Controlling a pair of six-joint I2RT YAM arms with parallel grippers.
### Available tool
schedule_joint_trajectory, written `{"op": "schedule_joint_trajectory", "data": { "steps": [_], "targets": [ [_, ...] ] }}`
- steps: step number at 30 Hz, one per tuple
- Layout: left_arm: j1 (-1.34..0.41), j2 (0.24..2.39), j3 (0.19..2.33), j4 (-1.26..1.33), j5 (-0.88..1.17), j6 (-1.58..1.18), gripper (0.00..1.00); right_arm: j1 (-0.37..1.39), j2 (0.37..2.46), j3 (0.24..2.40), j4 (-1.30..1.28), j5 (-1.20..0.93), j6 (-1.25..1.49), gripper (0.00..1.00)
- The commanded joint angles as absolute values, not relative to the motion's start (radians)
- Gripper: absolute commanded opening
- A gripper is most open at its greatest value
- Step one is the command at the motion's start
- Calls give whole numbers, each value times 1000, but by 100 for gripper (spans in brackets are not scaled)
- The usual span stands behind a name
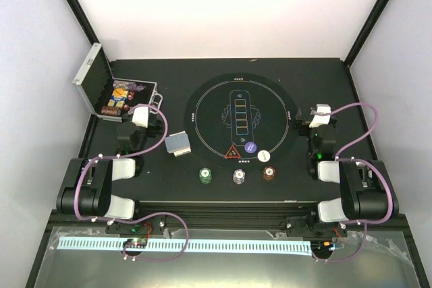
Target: Distribute texas hold em gaming equipment
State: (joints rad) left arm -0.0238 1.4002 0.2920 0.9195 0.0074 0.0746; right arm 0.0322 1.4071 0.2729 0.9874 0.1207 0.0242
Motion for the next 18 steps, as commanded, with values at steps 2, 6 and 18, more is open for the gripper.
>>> {"op": "schedule_joint_trajectory", "data": {
  "steps": [2, 6, 18],
  "targets": [
    [-25, 1384, 314, 925, 3, 77, 99, 28, 1401, 284, 1020, 121, 23, 100],
    [-26, 1385, 315, 924, 3, 77, 99, 28, 1401, 285, 1018, 121, 23, 100],
    [0, 1249, 554, 415, 73, 107, 99, 27, 1257, 463, 555, 278, 125, 100]
  ]
}}
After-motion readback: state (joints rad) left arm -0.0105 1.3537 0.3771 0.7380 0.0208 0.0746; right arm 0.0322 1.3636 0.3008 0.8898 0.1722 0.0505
